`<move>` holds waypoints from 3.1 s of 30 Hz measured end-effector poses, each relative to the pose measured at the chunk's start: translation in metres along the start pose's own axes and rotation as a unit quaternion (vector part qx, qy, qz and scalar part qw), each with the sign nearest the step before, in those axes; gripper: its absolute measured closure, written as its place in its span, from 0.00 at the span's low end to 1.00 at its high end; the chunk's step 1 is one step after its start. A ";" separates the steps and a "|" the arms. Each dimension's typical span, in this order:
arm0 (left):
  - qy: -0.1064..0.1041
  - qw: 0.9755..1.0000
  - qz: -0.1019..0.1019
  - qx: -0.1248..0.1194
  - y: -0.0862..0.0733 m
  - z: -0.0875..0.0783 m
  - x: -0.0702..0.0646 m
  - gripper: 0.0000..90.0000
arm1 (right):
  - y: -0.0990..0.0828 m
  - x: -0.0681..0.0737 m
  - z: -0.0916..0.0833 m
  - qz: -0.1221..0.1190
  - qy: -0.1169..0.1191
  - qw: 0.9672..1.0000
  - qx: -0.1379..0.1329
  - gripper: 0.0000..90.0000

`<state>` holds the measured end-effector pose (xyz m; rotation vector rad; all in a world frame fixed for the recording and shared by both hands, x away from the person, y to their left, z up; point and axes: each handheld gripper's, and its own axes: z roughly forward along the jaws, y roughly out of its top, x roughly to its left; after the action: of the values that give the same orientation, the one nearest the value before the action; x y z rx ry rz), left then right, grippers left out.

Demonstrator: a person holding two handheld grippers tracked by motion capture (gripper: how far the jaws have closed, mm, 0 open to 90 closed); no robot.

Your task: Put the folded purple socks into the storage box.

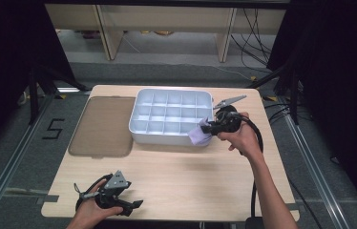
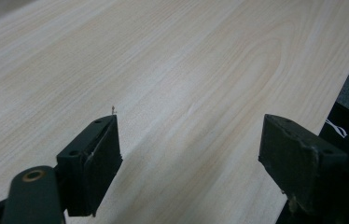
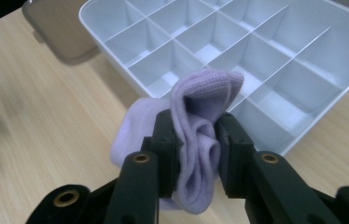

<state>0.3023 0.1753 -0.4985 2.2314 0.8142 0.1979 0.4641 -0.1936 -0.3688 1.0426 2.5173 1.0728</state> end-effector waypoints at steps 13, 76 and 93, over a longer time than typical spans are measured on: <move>-0.003 1.000 -0.005 0.002 -0.001 0.001 -0.002 0.22 | 0.019 -0.026 0.007 0.032 -0.033 0.999 0.026 0.80; -0.010 1.000 0.003 0.011 -0.001 0.004 -0.003 0.23 | 0.013 -0.049 0.070 0.034 -0.073 0.993 0.082 0.66; -0.011 1.000 0.010 0.015 -0.001 0.005 -0.004 0.23 | 0.001 -0.044 0.095 0.020 -0.051 0.989 0.139 0.91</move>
<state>0.3002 0.1706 -0.5022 2.2659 0.7878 0.1708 0.5384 -0.1709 -0.4394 1.1905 2.6219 0.6691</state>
